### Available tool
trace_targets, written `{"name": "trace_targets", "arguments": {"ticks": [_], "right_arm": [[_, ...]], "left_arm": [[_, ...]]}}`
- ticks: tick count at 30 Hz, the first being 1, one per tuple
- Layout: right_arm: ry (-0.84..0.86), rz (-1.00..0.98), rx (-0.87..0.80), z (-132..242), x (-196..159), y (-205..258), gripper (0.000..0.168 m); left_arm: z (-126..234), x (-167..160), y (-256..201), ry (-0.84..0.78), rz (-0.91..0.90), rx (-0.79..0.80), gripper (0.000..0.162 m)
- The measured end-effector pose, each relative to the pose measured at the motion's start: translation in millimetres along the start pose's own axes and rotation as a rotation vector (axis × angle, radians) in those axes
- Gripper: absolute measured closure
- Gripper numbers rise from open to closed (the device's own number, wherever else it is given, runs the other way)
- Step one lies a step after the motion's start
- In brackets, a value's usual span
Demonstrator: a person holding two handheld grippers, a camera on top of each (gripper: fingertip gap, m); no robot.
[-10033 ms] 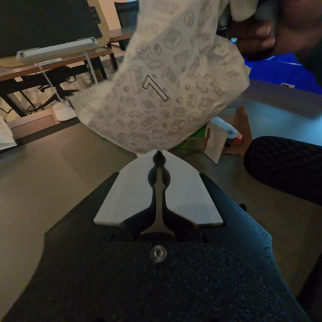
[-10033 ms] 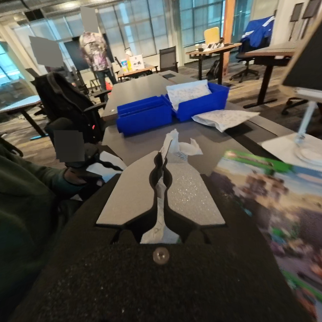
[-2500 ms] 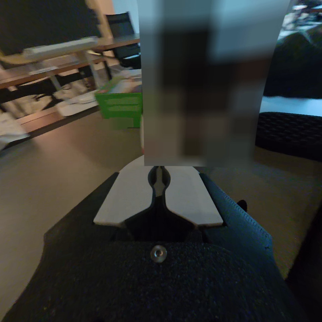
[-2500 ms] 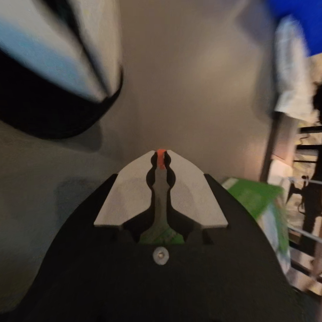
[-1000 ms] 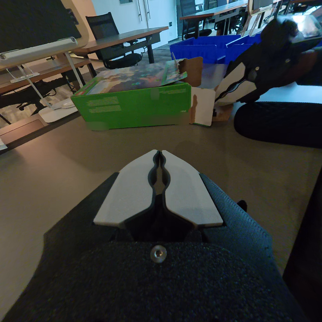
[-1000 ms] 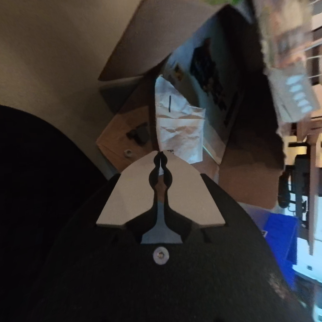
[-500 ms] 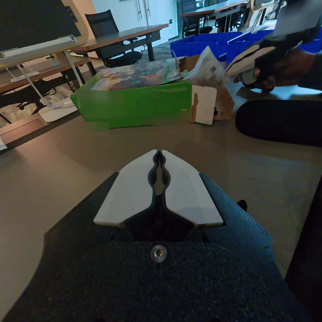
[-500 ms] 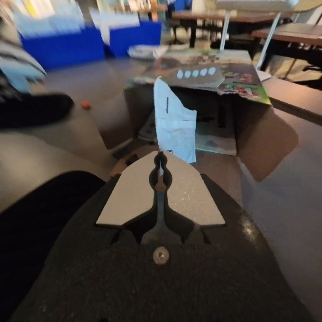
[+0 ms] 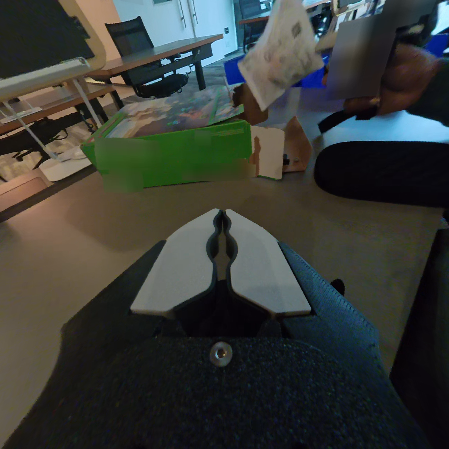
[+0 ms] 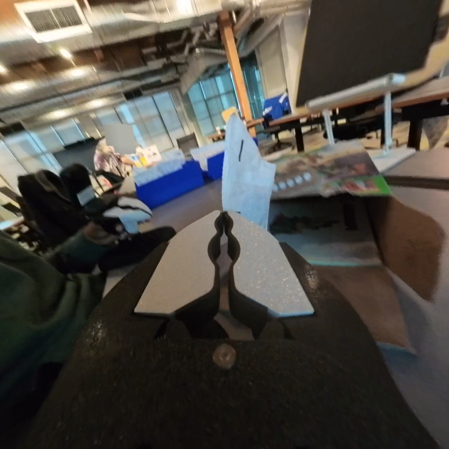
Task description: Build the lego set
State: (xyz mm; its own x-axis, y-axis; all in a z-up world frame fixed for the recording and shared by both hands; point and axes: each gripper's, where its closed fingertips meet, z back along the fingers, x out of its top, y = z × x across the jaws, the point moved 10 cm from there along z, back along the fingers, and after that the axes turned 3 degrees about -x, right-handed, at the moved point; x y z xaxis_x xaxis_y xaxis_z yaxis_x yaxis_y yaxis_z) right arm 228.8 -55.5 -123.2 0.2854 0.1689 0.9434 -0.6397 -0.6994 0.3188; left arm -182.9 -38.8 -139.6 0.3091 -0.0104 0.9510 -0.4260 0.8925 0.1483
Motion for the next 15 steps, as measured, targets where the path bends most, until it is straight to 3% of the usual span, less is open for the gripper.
{"name": "trace_targets", "arguments": {"ticks": [7, 15], "right_arm": [[-0.114, -0.007, 0.077, -46.4, 17.6, 49.6, 0.168], [-0.124, -0.031, 0.126, -125.6, 14.4, 87.6, 0.168]], "left_arm": [[-10.0, 15.6, -0.5, 0.052, 0.077, 0.056, 0.162], [-2.4, 32.4, 6.1, 0.054, 0.101, 0.187, 0.162]]}}
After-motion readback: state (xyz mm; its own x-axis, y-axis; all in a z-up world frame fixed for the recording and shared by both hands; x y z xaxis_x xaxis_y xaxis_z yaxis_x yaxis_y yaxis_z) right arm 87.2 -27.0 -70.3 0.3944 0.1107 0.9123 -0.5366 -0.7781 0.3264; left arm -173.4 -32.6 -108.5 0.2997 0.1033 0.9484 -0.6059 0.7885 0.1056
